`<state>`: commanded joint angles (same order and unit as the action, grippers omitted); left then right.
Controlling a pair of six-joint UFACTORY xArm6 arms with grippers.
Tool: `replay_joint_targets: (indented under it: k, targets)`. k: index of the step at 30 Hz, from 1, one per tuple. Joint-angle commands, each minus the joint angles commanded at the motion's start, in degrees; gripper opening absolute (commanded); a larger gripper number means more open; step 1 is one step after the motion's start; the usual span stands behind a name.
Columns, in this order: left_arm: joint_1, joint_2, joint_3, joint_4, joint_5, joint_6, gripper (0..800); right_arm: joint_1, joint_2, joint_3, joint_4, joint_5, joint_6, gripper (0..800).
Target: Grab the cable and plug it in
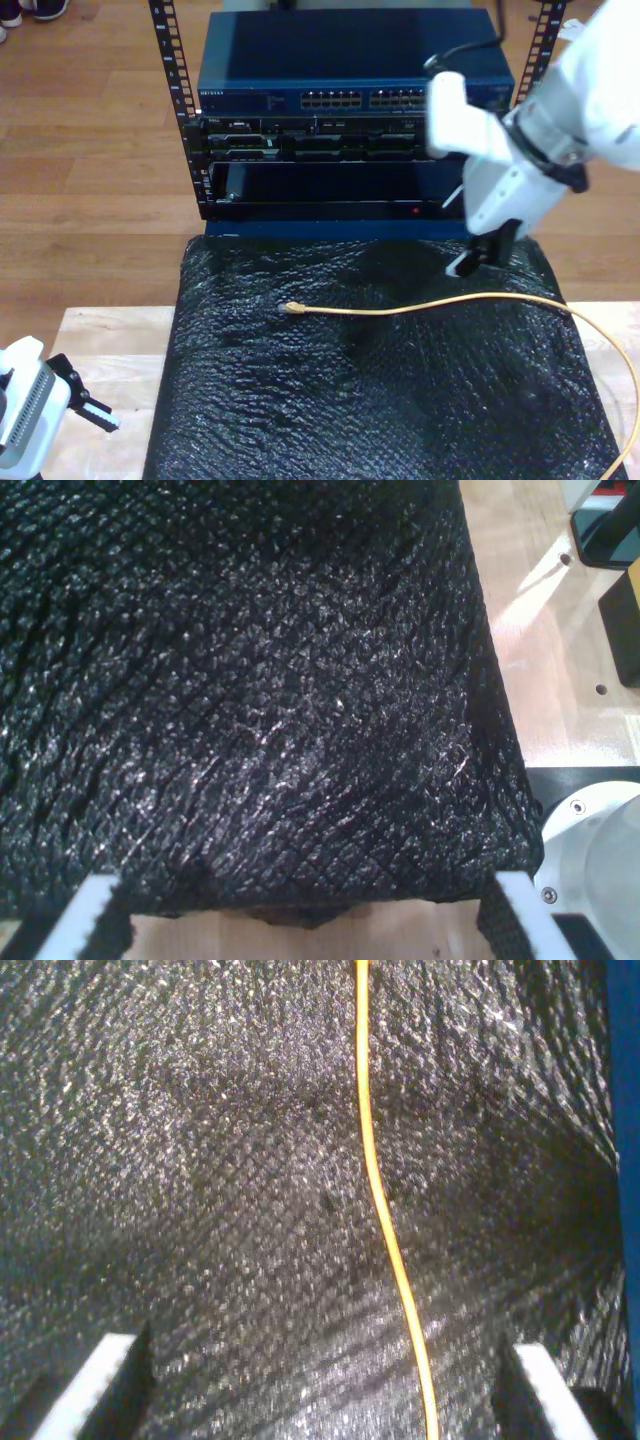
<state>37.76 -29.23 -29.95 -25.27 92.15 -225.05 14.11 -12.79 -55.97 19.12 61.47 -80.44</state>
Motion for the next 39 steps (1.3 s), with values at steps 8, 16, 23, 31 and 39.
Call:
replay_joint_targets:
  k: [8, 16, 23, 31, 39]
  targets:
    - [0.0, 0.1, 0.1, -0.1, 0.0, 0.1, 800, 5.3, 4.2, -0.3, -2.3, -3.5, 6.1, 796]
    - [0.0, 0.1, 0.1, 0.0, 0.0, 0.1, 800, 8.7, 8.0, -1.8, -7.0, -6.1, 12.7, 798]
    - [0.0, 0.6, 0.0, 0.0, 0.0, 0.0, 800, 12.2, 12.4, -4.0, -12.7, -8.3, 20.7, 797]
    - [0.0, 0.7, 0.1, 0.0, 0.2, 0.0, 800, 16.7, 18.2, -7.0, -22.5, -8.4, 31.1, 797]
    - [0.0, 0.7, 0.1, 0.0, 0.2, 0.0, 799, 20.2, 22.3, -9.2, -26.5, -8.4, 37.1, 794]
